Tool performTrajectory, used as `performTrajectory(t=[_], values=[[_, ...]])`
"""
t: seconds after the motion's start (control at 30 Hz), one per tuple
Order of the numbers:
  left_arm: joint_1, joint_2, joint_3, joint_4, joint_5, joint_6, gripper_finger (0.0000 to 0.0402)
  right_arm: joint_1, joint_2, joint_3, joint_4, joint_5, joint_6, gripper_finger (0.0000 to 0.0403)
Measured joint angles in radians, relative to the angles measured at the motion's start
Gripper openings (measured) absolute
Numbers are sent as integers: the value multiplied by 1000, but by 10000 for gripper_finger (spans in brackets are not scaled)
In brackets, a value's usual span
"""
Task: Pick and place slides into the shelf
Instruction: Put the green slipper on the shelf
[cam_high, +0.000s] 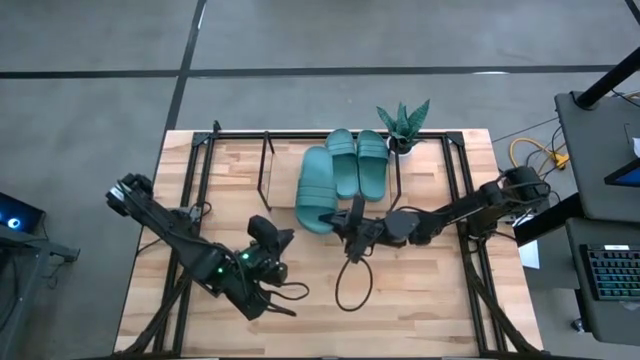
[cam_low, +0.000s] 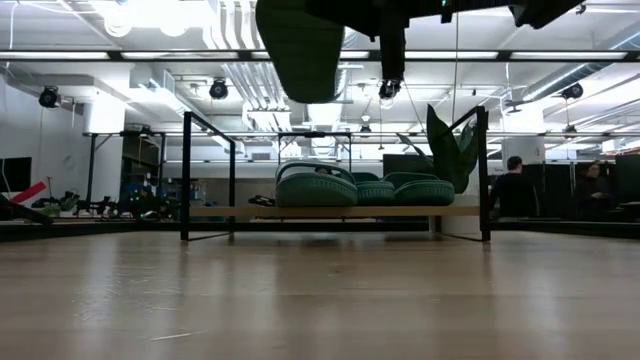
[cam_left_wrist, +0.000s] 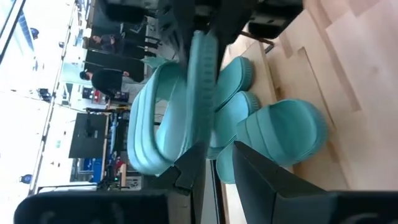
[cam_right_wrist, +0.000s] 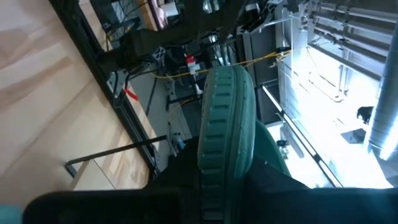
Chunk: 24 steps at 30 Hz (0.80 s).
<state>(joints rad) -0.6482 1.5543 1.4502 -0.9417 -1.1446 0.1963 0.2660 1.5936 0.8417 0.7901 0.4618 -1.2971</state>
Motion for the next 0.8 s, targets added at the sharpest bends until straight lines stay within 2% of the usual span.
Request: performTrajectory(t=[0.17, 0.23, 0.37, 0.63, 0.8], values=[[-1, 15, 0, 13, 6, 0, 65, -18, 0, 0, 0, -68, 39, 41], [-1, 20, 0, 17, 39, 0, 67, -21, 0, 0, -1, -72, 40, 41], [0, 2, -2, 35, 40, -13, 74, -21, 0, 0, -1, -73, 40, 40], [6, -22, -1, 242, 13, 174, 77, -21, 0, 0, -1, -69, 44, 40], [14, -19, -1, 252, 8, 211, 78, -20, 0, 0, -1, -69, 44, 40]])
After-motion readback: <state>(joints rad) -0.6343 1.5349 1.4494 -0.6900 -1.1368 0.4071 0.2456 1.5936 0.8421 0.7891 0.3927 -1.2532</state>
